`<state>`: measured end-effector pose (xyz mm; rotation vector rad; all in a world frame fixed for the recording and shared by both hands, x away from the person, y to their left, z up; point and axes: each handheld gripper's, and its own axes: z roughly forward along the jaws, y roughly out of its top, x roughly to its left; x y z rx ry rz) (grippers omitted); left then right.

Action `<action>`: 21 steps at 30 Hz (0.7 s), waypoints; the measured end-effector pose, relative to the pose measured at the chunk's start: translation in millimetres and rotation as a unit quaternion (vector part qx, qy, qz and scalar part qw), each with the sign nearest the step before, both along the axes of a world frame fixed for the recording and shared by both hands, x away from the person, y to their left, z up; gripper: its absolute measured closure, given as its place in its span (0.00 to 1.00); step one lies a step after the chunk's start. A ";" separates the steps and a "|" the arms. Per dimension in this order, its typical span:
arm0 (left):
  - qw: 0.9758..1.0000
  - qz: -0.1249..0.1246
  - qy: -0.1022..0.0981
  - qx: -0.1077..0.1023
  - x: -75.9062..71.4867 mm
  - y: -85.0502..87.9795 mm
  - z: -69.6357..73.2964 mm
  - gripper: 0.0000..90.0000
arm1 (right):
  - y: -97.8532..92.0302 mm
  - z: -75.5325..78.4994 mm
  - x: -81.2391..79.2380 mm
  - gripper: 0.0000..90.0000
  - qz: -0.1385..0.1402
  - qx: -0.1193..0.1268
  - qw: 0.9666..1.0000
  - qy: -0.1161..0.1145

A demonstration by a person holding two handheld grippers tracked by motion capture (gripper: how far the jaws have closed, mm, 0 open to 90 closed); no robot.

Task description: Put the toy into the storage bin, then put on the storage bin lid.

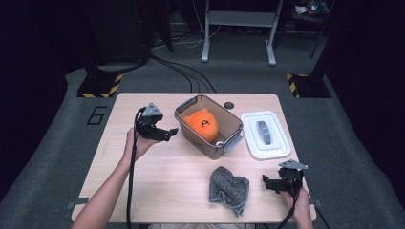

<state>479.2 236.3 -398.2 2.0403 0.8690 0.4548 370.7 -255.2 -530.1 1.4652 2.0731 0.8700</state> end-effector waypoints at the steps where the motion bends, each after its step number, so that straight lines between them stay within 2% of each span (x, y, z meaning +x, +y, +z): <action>1: 1.000 0.006 -0.005 0.004 -1.8 3.4 -2.2 0.11 | 0.1 0.1 0.1 0.00 0.001 -0.001 1.000 -0.001; 2: 1.000 0.012 -0.011 0.006 -3.3 6.0 -5.0 0.11 | 0.0 0.1 0.2 0.00 0.001 0.000 1.000 0.000; 4: 1.000 0.013 -0.002 0.004 -4.9 11.5 -10.1 0.11 | -0.1 0.1 0.1 0.00 0.000 0.000 1.000 0.000; 6: 1.000 0.024 -0.009 0.011 -8.1 16.5 -15.2 0.10 | 0.1 0.2 0.1 0.00 -0.003 0.002 1.000 0.001; 10: 0.999 0.037 -0.005 0.014 -11.4 24.8 -26.8 0.09 | -0.5 0.7 1.2 0.00 -0.006 0.000 1.000 0.004; 14: 0.999 0.051 0.007 0.014 -12.3 33.1 -41.2 0.07 | -0.2 2.7 3.9 0.00 -0.007 0.002 1.000 0.012; 18: 0.997 0.071 0.018 0.022 -11.4 40.0 -60.1 0.05 | -0.4 8.9 7.2 0.01 -0.006 0.007 1.000 0.006; 21: 0.996 0.081 0.036 0.023 -9.1 45.9 -76.0 0.04 | -0.8 14.8 12.3 0.01 -0.002 0.008 1.000 0.005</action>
